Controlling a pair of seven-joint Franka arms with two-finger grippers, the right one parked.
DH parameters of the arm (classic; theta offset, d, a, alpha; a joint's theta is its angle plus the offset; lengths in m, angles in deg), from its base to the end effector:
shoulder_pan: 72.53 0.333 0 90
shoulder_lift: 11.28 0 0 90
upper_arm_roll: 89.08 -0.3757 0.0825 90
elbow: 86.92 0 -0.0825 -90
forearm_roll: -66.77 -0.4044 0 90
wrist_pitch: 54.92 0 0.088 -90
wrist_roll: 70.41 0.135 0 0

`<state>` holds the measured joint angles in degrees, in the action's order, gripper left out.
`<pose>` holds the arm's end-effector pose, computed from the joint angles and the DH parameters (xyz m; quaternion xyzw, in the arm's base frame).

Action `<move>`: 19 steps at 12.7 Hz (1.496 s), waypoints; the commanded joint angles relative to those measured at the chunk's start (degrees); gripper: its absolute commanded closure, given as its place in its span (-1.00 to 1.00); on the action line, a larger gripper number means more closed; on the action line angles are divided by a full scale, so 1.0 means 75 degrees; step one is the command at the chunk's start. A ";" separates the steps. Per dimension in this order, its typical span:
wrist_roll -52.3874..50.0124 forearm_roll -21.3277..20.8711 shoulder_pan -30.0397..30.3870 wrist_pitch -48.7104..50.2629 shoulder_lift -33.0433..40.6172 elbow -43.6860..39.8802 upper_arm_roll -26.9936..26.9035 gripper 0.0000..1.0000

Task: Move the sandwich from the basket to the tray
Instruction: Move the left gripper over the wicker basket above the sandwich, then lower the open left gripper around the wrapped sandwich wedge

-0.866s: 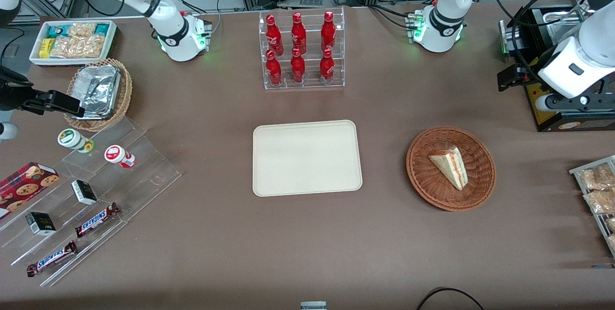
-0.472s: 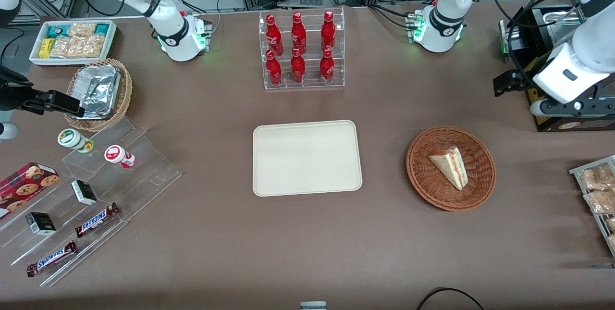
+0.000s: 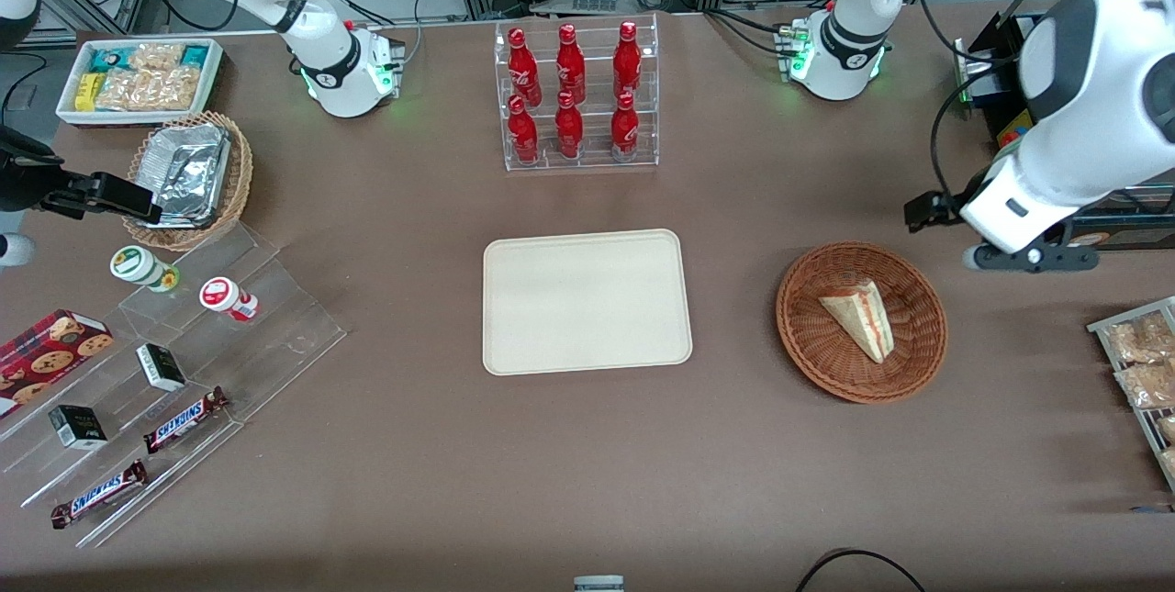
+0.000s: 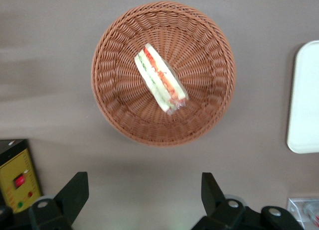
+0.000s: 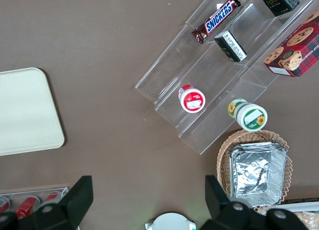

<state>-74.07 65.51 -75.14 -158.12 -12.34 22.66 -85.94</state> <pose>0.5642 -0.0542 0.4965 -0.9976 0.0214 0.0638 0.0153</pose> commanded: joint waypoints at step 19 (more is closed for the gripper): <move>-0.4491 0.0028 -0.0180 -0.4544 -0.1569 0.1971 0.0026 -1.00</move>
<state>-106.49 65.81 -76.27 -191.46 -22.85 38.48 -85.62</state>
